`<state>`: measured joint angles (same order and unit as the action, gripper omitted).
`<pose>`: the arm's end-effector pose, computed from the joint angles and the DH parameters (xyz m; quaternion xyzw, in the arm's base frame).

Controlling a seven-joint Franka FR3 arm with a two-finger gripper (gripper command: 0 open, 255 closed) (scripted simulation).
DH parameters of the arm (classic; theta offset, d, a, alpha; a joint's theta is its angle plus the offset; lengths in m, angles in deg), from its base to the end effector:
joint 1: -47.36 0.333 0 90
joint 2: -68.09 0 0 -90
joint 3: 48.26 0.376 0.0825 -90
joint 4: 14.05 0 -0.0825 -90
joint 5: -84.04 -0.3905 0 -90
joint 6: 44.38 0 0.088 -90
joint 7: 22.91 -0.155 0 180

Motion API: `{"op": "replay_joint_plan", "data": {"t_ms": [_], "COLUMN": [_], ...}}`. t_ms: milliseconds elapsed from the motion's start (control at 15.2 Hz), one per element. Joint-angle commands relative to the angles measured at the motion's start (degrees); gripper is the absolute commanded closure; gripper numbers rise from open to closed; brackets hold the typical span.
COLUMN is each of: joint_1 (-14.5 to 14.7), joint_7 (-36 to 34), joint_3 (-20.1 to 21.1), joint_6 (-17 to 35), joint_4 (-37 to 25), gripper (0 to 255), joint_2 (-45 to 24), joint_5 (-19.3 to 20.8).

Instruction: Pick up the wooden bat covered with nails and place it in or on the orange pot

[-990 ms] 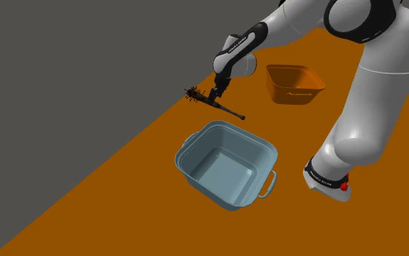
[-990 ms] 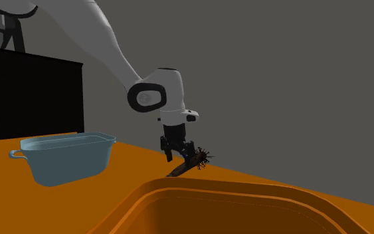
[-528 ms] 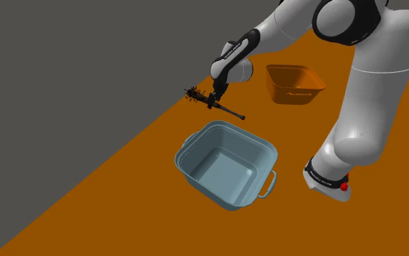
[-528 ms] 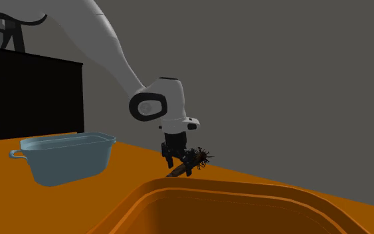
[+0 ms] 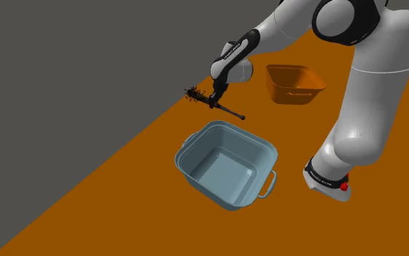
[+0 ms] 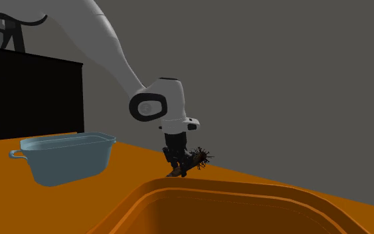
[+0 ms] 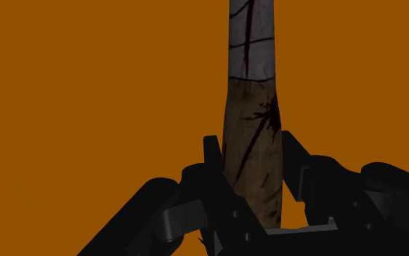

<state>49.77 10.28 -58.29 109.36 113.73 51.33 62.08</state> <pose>0.5869 -0.0816 0.2624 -0.9917 -0.0634 -0.1050 0.0396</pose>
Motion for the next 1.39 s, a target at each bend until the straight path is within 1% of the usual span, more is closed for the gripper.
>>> {"op": "replay_joint_plan", "data": {"t_ms": [0, 396, 1320], "joint_1": [0.0, 0.0, 1.61], "joint_7": [0.0, 0.0, -5.73], "joint_3": [0.0, 0.01, -2.64], "joint_6": [0.0, 0.01, -8.91], "joint_4": [0.0, 0.0, -1.25], "gripper": [255, 255, 255], "joint_2": [-0.01, -0.01, 8.21], "joint_5": [0.0, -0.01, 6.59]}}
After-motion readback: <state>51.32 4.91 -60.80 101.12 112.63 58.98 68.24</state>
